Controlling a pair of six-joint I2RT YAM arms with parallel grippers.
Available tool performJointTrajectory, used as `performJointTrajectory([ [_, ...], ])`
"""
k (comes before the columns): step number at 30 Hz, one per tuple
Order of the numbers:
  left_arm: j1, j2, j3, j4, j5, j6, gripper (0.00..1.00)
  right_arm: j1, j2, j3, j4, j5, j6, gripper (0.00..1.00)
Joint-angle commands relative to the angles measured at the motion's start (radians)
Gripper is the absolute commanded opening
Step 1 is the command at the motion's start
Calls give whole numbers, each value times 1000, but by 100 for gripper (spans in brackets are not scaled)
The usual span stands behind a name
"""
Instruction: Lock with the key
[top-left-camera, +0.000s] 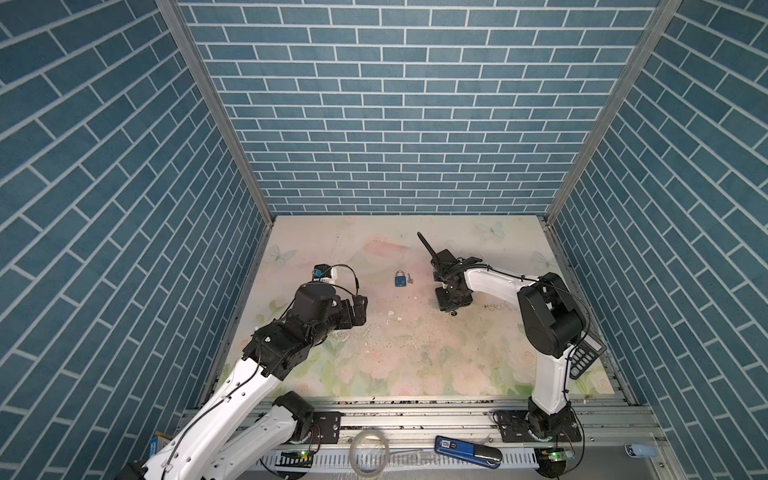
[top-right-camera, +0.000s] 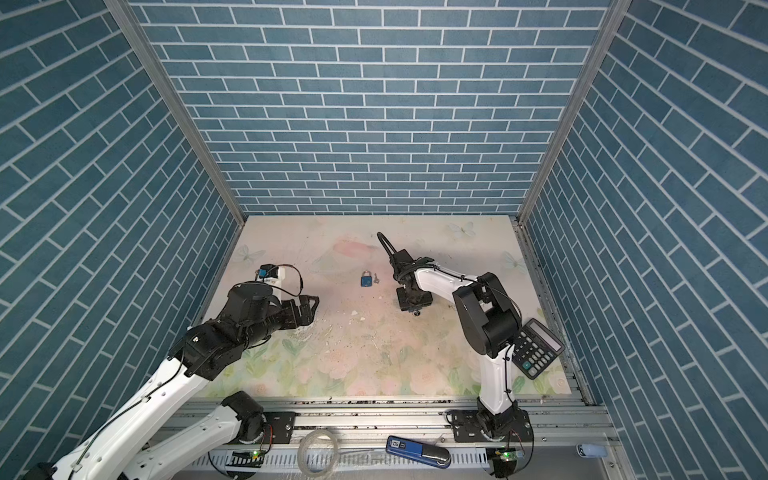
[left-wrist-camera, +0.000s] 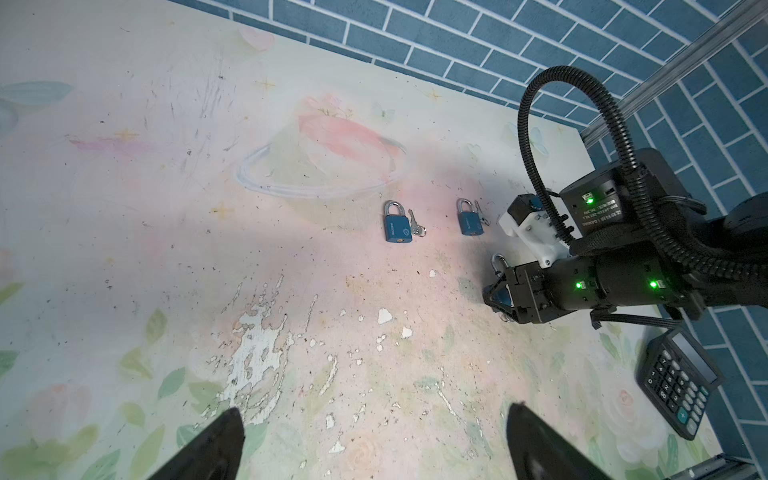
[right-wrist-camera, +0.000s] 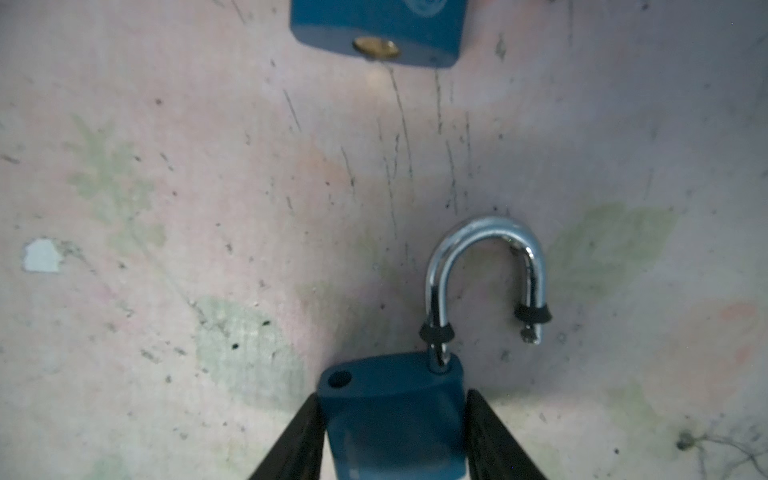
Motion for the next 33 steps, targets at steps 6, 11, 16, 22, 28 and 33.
performJointTrajectory([
  [6,18,16,9,0,-1,35,100,6,-29,-18,-79,25,-7,56],
  [11,24,19,8,2,10,35,100,6,-11,-11,-80,18,-7,52],
  [16,27,9,7,-8,11,37,99,7,-23,-18,-83,15,1,45],
  [22,30,2,-4,-8,19,34,100,6,-50,-48,-91,10,8,51],
  [28,32,-1,-12,-5,28,35,100,6,-55,-70,-77,17,17,44],
  [33,36,14,-18,6,60,36,100,8,-72,-64,-75,30,-35,18],
])
